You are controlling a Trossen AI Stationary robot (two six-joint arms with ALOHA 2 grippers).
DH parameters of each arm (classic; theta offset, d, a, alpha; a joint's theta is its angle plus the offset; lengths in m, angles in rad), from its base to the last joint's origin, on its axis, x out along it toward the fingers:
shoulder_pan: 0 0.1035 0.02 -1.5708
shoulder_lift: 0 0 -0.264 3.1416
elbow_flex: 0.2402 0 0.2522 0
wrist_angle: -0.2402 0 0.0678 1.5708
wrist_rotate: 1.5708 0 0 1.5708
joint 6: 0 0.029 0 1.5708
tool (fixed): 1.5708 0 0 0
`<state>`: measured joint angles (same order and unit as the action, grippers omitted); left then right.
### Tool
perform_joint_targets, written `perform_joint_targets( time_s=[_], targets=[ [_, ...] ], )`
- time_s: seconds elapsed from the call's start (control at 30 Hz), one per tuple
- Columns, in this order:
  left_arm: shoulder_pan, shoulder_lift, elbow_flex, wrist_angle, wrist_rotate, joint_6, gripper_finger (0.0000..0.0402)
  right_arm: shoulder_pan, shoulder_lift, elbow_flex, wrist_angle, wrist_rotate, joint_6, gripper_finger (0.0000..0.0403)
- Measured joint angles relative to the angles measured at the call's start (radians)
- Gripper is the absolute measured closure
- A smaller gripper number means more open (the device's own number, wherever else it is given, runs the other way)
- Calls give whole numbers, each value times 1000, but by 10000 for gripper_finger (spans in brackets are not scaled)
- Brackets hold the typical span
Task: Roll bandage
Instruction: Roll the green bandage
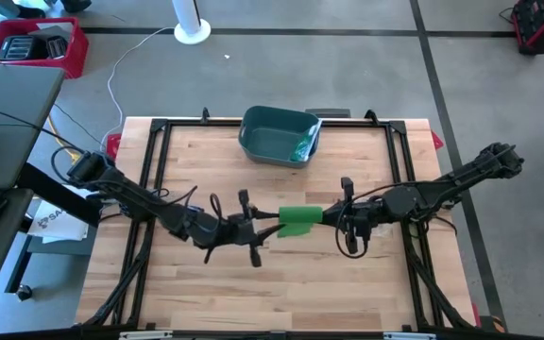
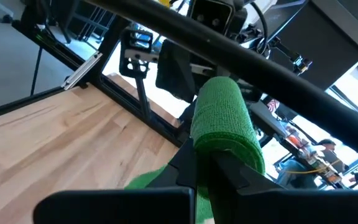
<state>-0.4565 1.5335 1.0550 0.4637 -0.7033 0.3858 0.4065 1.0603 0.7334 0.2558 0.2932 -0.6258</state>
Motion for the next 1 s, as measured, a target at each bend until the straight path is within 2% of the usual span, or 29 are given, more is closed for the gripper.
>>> perform_joint_targets(
  time_s=[0.27, 0.4, 0.47, 0.53, 0.6, 0.7, 0.87, 1.0],
  targets=[
    [15, 25, -1, 62, 22, 14, 300, 0, 0, 0, -4, -2, 21, 396],
    [24, 24, -1, 67, 94, -38, 306, 1, 0, 0, -11, -7, 25, 396],
    [40, 23, -1, 66, 149, -90, 322, 1, 0, 0, -11, -7, 25, 396],
    [51, 22, -1, 63, 159, -114, 351, 1, 0, 0, -11, -6, 25, 396],
    [50, 22, -1, 61, 126, -88, 383, 0, 0, 0, -13, 0, 42, 396],
    [41, 23, -1, 61, 86, -38, 387, 0, 1, 0, -11, 48, 75, 390],
    [31, 23, -1, 29, -14, -3, 395, -2, 1, 0, -43, 109, 123, 329],
    [58, 23, -1, -66, 10, -121, 396, -8, -1, 0, -124, 132, 195, 262]
  ],
)
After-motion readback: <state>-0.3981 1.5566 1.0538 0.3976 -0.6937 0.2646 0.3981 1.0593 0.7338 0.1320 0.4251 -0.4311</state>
